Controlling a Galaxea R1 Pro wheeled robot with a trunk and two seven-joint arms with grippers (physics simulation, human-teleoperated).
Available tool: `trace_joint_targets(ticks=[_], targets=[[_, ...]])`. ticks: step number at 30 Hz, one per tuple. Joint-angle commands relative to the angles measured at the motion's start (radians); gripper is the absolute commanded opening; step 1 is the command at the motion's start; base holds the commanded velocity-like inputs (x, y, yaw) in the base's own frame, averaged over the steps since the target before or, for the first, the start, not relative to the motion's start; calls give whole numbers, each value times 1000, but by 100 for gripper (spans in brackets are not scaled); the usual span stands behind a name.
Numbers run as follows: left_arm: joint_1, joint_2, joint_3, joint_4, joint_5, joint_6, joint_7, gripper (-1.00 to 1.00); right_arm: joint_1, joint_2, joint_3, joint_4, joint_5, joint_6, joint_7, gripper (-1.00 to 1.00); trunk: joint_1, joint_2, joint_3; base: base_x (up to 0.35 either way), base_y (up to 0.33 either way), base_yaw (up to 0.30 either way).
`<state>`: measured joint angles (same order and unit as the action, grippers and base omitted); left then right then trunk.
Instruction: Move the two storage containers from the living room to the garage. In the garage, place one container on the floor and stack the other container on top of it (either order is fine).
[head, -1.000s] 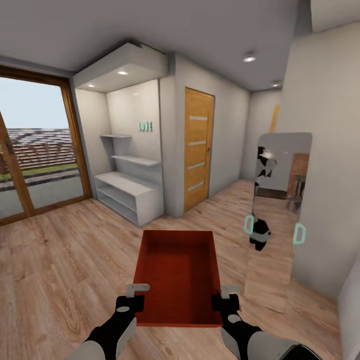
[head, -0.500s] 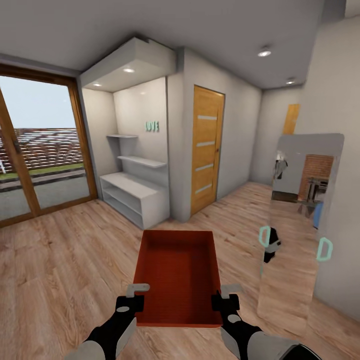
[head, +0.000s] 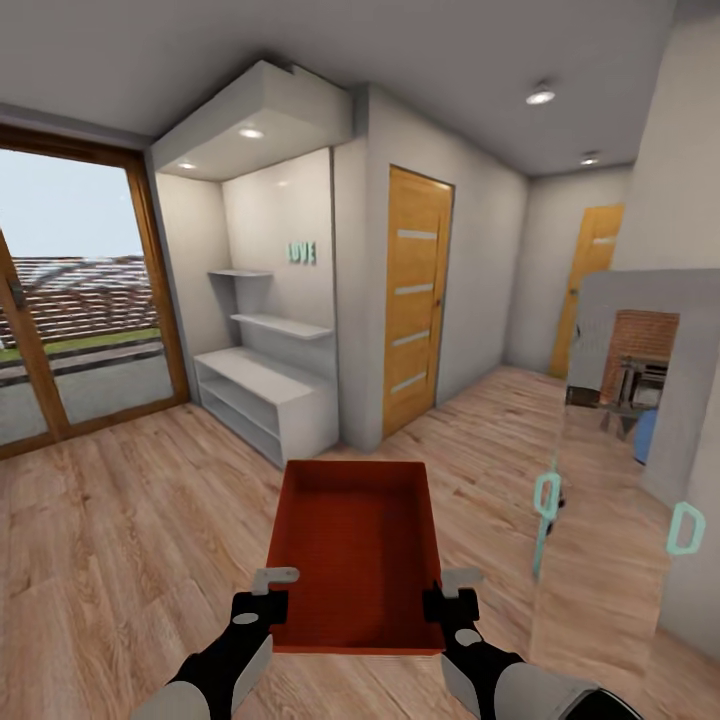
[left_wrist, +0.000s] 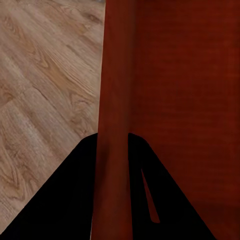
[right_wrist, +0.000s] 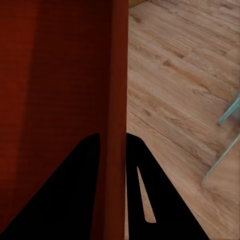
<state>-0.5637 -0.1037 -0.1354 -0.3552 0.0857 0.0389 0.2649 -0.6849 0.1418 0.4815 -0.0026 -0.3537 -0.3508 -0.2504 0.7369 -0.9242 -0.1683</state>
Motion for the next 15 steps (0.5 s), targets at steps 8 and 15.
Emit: trace_joint_targets(ticks=[8,15], targets=[[-1,-1,8,-5,23,4,7,-100,-1,1,-46,-2,16,4,16,-100,1,-1,-1,322,80,0],[-1,-1,8,-5,23,4,7,-100,-1,0,-46,-2,16,4,17,-100,1,-1,-1,322,98,-12]])
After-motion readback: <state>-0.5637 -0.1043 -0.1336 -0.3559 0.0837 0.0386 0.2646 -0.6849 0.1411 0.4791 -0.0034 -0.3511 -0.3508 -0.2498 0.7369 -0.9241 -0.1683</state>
